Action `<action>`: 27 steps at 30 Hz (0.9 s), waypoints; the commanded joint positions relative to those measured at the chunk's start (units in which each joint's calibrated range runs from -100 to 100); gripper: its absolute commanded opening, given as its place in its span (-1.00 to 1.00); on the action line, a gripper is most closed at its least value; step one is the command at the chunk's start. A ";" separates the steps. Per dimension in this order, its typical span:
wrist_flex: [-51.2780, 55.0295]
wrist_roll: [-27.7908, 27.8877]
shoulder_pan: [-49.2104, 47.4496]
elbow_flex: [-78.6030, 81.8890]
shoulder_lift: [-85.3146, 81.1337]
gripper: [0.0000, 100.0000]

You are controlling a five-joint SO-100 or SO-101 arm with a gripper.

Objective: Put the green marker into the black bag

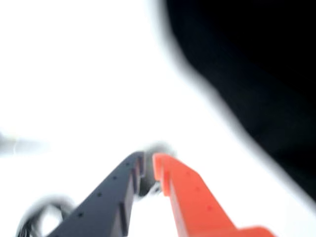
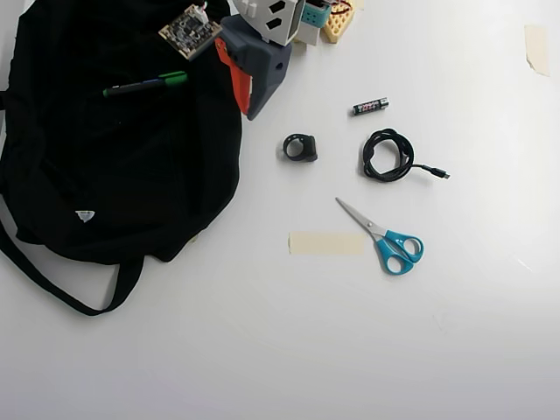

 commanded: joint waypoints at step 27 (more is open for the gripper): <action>2.92 4.61 -17.58 32.73 -35.13 -0.96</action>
